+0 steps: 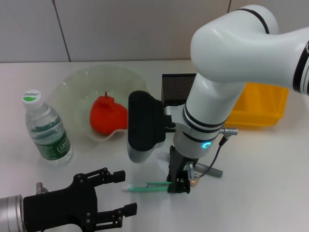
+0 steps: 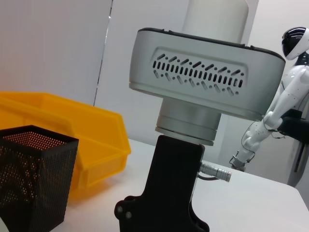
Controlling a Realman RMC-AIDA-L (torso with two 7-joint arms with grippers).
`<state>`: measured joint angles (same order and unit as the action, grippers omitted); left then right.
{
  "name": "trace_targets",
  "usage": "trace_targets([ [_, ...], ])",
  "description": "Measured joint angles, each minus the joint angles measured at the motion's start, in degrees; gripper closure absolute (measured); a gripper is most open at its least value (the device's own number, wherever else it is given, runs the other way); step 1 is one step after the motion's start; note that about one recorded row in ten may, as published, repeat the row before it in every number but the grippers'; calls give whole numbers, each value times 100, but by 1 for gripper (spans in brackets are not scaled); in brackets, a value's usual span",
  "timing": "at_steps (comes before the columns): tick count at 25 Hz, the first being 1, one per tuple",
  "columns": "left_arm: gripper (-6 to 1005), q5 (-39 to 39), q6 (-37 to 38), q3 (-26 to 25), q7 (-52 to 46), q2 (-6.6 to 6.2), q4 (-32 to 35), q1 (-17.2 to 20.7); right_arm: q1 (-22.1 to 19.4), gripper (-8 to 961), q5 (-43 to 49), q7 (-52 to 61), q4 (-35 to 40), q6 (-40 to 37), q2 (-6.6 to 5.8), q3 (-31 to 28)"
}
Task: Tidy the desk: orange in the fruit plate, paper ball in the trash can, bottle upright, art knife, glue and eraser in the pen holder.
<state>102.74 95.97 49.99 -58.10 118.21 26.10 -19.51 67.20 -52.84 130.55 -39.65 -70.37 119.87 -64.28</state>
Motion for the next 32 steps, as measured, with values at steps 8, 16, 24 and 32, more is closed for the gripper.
trace_targets([
  [8, 197, 0, 0, -51, 0, 0, 0, -3, -7, 783, 2, -3, -3, 35, 2, -100],
  [16, 197, 0, 55, -254, -61, -107, 5, 51, -205, 784, 152, -92, -301, -185, -54, -914],
  [24, 197, 3, 182, -427, -139, -249, 1, 145, -601, 785, 468, -298, -731, -478, -65, -1781],
  [32, 197, 20, 269, -435, -151, -296, 0, 201, -1382, 784, 508, -965, -1498, -889, -53, -2909],
])
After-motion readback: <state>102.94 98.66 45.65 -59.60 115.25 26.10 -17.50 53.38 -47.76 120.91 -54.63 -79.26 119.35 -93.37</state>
